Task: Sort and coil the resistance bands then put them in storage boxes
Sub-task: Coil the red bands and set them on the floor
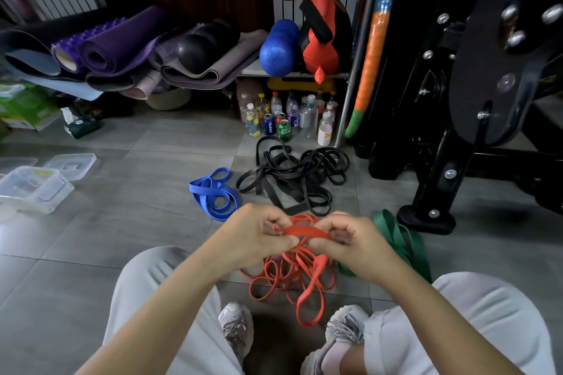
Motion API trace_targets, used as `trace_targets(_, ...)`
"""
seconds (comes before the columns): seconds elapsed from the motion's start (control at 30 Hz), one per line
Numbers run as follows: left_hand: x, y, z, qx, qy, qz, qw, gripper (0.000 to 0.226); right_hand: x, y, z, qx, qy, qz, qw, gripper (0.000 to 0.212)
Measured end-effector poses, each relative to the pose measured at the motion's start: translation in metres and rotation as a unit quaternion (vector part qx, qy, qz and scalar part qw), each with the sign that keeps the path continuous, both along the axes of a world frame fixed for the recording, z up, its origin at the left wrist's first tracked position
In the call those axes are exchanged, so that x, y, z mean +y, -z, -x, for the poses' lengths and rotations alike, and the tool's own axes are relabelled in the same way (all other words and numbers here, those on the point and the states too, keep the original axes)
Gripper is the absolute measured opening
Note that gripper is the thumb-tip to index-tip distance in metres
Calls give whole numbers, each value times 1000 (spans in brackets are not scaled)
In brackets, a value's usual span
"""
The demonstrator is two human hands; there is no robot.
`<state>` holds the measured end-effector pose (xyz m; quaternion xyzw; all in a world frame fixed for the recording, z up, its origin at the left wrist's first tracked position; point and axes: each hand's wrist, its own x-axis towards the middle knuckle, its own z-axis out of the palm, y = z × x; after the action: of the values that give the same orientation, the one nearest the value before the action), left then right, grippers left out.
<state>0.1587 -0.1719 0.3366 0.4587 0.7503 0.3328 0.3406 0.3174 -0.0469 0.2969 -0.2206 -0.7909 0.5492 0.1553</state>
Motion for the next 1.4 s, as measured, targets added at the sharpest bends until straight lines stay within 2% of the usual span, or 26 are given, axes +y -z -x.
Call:
trace_targets(0.17,-9,1,0,-160,-18,-99,982,11,-12,0,3,92,20,97,991,18)
trace_targets(0.27,-10,8,-6,-279,-66,-162,944,14,-22,4,6,141,38,120,982,17)
trace_targets(0.37,-10,17,-16,-404,-96,-186,891,17,-31,6,7,167,51,131,976,21)
trace_targets(0.43,-11,23,-20,-458,-109,-185,863,21,-31,6,7,175,66,105,977,20)
trace_targets(0.47,-11,25,-21,-465,-114,-179,859,22,-30,6,7,170,77,72,980,19)
trace_targets(0.5,-12,26,-22,-446,-115,-169,871,22,-27,5,6,158,83,38,983,18)
trace_targets(0.53,-11,25,-21,-381,-110,-158,904,20,-25,4,5,138,85,11,987,19)
trace_targets(0.57,-10,23,-20,-268,-99,-144,947,18,-23,4,4,113,79,-2,990,19)
trace_targets(0.6,-10,20,-17,-121,-83,-126,981,21,-20,3,3,76,67,-24,995,18)
trace_targets(0.63,-9,18,-16,30,-55,-107,992,25,-17,3,2,38,51,-66,996,18)
trace_targets(0.67,-7,14,-15,158,-17,-93,983,27,-15,1,1,7,34,-121,992,19)
trace_targets(0.7,-6,10,-16,250,26,-79,965,27,-14,0,1,-8,15,-167,986,19)
trace_targets(0.77,-4,5,-18,334,79,-56,938,22,-15,-2,1,-4,-5,-216,976,18)
trace_targets(0.83,-3,1,-18,334,78,-70,937,18,-16,-4,0,13,9,-213,977,15)
trace_targets(0.9,-4,-1,-17,299,48,-101,948,15,-17,-4,-1,42,35,-143,988,15)
trace_targets(0.97,-6,-2,-17,225,4,-132,965,17,-19,-4,-3,82,48,-53,994,19)
trace_targets(1.03,-9,-3,-21,124,-28,-148,981,28,-22,-3,-5,121,54,16,991,20)
trace_targets(1.1,-11,-2,-26,43,-46,-155,986,32,-25,-3,-5,133,57,33,989,18)
trace_targets(1.17,-11,0,-27,2,-70,-155,985,29,-25,-4,-5,128,56,46,989,17)
trace_targets(1.27,-9,3,-26,29,-82,-118,989,26,-20,-8,-3,122,53,64,989,19)
trace_targets(1.4,-9,6,-26,82,-80,-76,990,25,-15,-8,-1,98,37,16,994,22)
